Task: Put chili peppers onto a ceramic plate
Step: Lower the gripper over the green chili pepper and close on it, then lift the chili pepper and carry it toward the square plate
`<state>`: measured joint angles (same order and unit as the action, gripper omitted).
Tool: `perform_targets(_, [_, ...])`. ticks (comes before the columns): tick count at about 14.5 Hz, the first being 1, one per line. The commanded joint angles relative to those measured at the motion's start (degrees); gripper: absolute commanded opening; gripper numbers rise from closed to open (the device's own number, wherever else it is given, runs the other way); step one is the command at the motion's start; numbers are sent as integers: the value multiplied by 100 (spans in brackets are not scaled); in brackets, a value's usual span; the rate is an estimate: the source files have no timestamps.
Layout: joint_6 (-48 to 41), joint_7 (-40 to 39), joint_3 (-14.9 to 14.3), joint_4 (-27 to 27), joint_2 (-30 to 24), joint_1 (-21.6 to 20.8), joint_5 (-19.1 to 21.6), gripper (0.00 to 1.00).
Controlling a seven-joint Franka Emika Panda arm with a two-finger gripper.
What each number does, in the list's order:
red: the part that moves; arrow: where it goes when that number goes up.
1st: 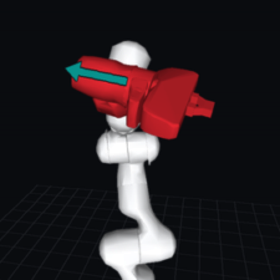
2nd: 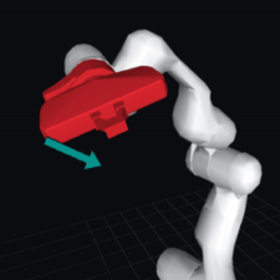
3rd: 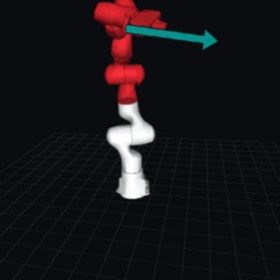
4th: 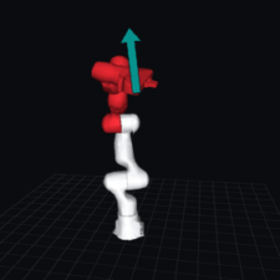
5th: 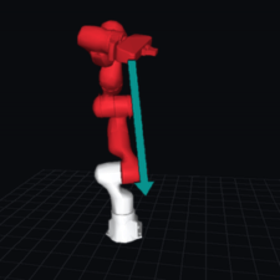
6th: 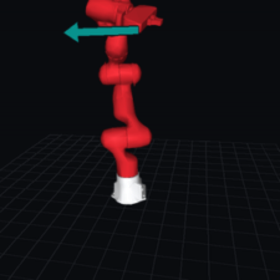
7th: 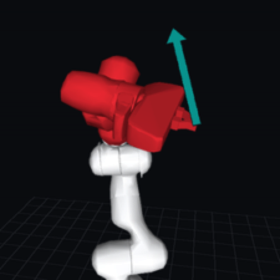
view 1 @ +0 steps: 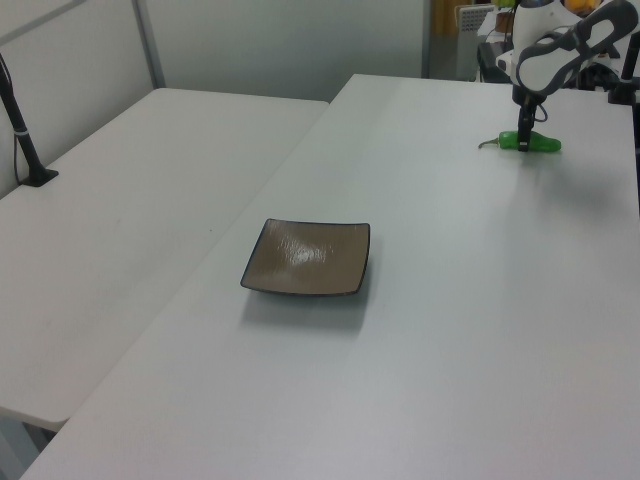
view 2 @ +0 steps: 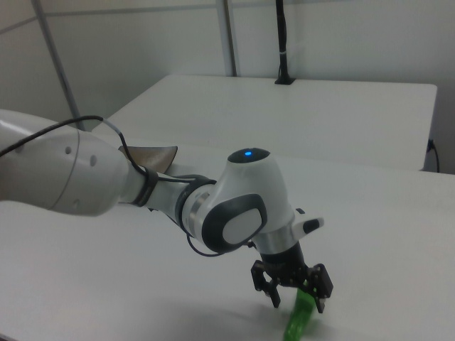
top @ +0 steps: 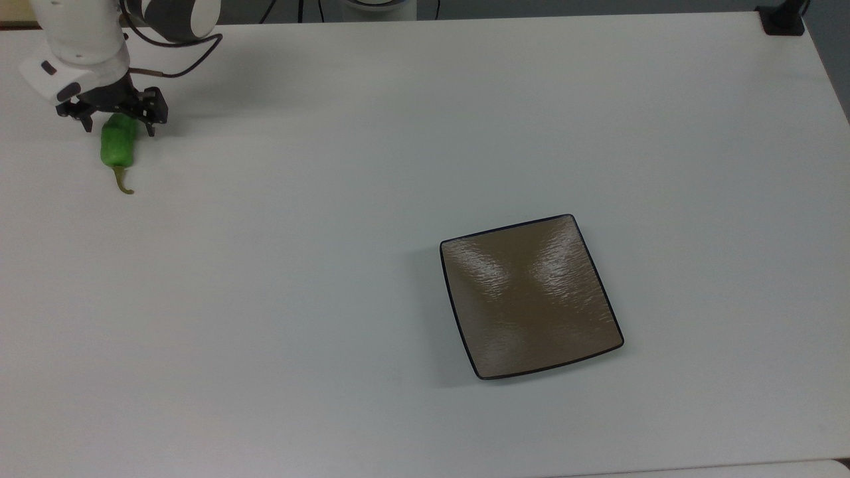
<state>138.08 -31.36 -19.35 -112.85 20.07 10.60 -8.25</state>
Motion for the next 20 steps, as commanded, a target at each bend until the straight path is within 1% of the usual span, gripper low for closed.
perform_targets(1, [149, -81, -7, 26, 120, 100, -98, 83])
perform_targets(2, [149, -90, -7, 26, 138, 109, -89, 56])
perform_targets(3, [140, -99, 1, 26, 147, 109, -72, 35])
perform_targets(4, [131, -212, 1, 26, 147, 109, -72, 16])
perform_targets(5, [131, -404, 10, 26, 147, 117, -54, 8])
perform_targets(7, [105, -617, 10, 35, 129, 144, 7, 7])
perform_targets(11, [35, -547, 106, 131, 50, 126, 77, 7])
perform_targets(15, [-210, -267, 370, 324, -160, 47, 692, 8])
perform_targets(16, [-377, -170, 492, 421, -196, -5, 806, 9])
perform_targets(17, [-622, 170, 676, 604, -213, -119, 946, 11])
perform_targets(20, [-721, 1251, 1274, 861, -205, -234, 992, 13])
